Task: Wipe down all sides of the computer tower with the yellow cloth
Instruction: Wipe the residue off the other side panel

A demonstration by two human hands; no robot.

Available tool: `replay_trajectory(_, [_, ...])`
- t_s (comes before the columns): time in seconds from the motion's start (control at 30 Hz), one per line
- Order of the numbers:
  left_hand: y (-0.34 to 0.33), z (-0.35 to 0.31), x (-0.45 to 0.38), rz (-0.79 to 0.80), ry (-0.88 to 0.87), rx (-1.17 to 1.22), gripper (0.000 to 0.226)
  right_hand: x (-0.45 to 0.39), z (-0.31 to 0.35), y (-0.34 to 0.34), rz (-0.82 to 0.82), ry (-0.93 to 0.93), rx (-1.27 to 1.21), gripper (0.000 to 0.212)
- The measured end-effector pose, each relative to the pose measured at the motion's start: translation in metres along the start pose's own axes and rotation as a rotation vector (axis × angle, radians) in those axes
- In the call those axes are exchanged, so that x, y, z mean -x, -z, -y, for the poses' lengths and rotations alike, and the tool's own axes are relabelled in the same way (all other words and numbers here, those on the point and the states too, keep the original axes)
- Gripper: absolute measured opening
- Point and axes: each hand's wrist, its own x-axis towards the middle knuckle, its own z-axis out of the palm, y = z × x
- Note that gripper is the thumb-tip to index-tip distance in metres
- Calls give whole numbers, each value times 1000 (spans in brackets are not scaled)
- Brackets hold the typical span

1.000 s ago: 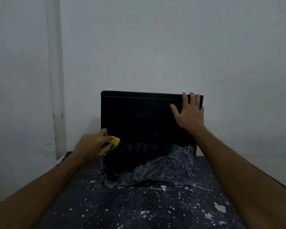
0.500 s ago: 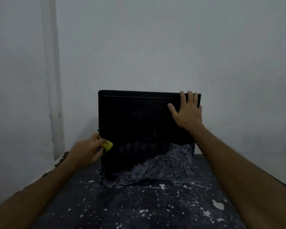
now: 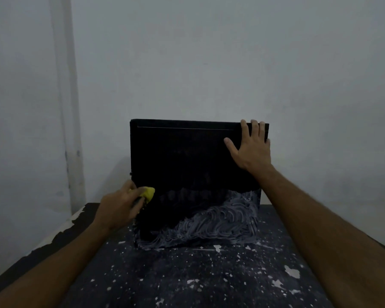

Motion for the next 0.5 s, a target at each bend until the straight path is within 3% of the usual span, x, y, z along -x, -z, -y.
replay_trajectory(0.1, [-13,0,4,104,-242,-104,46,0,0,1,3,4,-1,84])
replay_trajectory(0.23, [-5,-12,-5,28,5,-31,36,0,0,1,-9,9,-3,84])
replay_trajectory(0.37, [-16,-26,-2,115,-169,-101,39,0,0,1,-1,6,-2,86])
replay_trajectory(0.5, [-11,-35,-26,17,1,-20,34,0,-1,1,-9,12,13,89])
